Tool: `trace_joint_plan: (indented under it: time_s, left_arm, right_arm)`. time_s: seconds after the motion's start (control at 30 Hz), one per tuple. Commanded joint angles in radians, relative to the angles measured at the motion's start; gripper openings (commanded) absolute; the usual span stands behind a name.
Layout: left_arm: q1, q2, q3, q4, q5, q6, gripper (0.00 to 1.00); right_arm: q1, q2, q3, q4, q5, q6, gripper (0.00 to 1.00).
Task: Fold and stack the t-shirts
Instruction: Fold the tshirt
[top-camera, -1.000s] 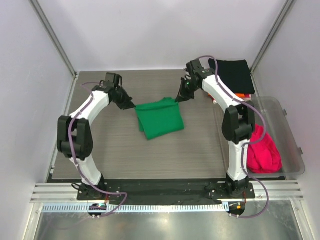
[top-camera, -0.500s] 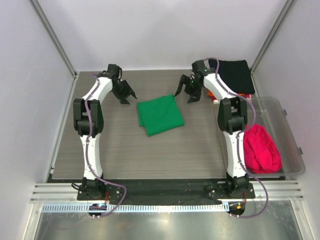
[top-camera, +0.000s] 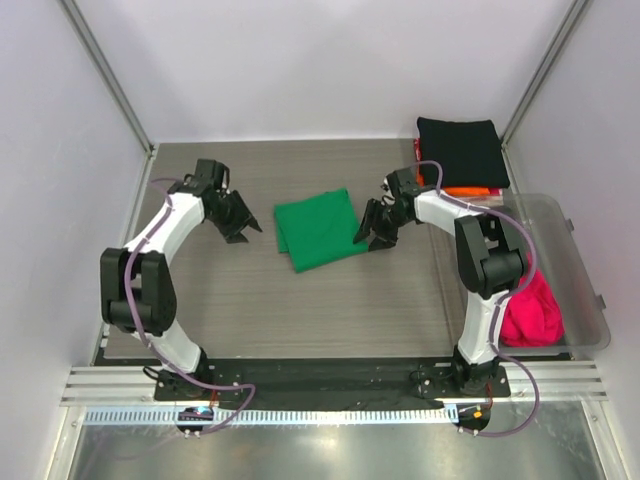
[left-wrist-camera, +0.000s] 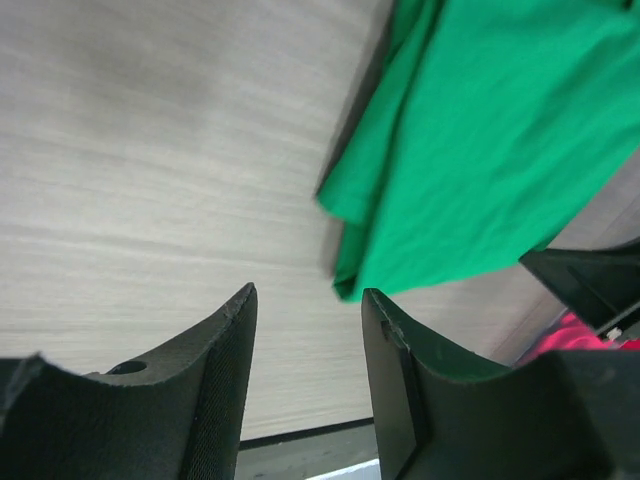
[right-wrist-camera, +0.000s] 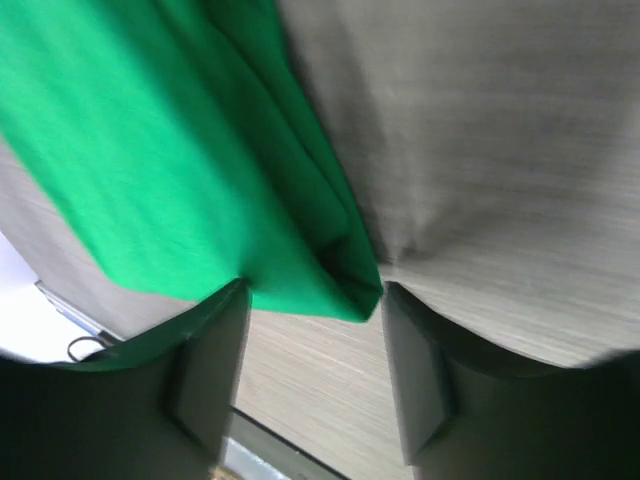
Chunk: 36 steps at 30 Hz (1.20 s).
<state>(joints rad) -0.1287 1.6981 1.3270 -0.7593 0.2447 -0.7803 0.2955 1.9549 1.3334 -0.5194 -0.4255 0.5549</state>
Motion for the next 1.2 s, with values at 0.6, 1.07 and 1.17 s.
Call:
trace_joint_plan:
  time_s: [0.6, 1.07, 1.17]
  left_arm:
    - [-0.014, -0.468, -0.190, -0.176, -0.102, 0.130, 0.47]
    - [-0.012, -0.557, -0.321, -0.133, -0.127, 0.200, 0.47]
    - [-0.014, -0.563, -0.344, -0.123, -0.125, 0.210, 0.46]
  right_arm:
    - [0.262, -0.303, -0.203, 0.104, 0.108, 0.113, 0.88]
    - [0.051, 0.105, 0.314, 0.111, -0.240, 0.030, 0.40]
    - [0.016, 0.180, 0.363, 0.111, -0.266, 0.017, 0.38]
